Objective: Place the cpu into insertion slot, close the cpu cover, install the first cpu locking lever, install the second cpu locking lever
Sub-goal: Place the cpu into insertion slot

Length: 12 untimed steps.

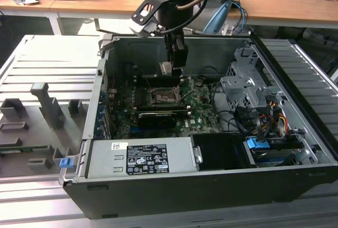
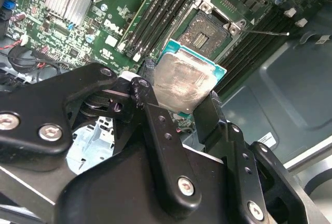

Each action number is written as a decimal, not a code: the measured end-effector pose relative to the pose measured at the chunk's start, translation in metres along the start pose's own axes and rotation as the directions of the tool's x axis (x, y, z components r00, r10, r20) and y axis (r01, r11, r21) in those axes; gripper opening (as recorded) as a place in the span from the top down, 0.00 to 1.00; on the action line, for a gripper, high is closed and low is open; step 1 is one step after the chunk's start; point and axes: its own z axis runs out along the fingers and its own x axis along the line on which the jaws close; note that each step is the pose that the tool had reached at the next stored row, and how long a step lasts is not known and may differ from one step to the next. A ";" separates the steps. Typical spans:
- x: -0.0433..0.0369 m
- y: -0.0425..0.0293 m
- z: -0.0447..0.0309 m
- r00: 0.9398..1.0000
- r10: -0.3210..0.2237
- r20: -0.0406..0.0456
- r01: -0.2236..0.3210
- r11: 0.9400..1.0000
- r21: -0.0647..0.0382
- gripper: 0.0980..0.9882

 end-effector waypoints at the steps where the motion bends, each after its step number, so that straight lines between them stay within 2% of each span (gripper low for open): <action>1: 0.0000 -0.0001 0.0005 1.000 0.022 0.003 -0.022 1.000 0.000 0.50; 2: 0.0000 -0.0001 0.0014 0.999 0.044 0.007 -0.044 0.999 0.000 0.50; 4: 0.0000 -0.0003 0.0036 0.998 0.054 0.012 -0.054 0.999 -0.002 0.50; 7: 0.0001 -0.0006 0.0073 0.998 0.054 0.013 -0.054 0.999 -0.005 0.50; 12: 0.0002 -0.0016 0.0142 0.998 0.054 0.013 -0.054 0.999 -0.006 0.50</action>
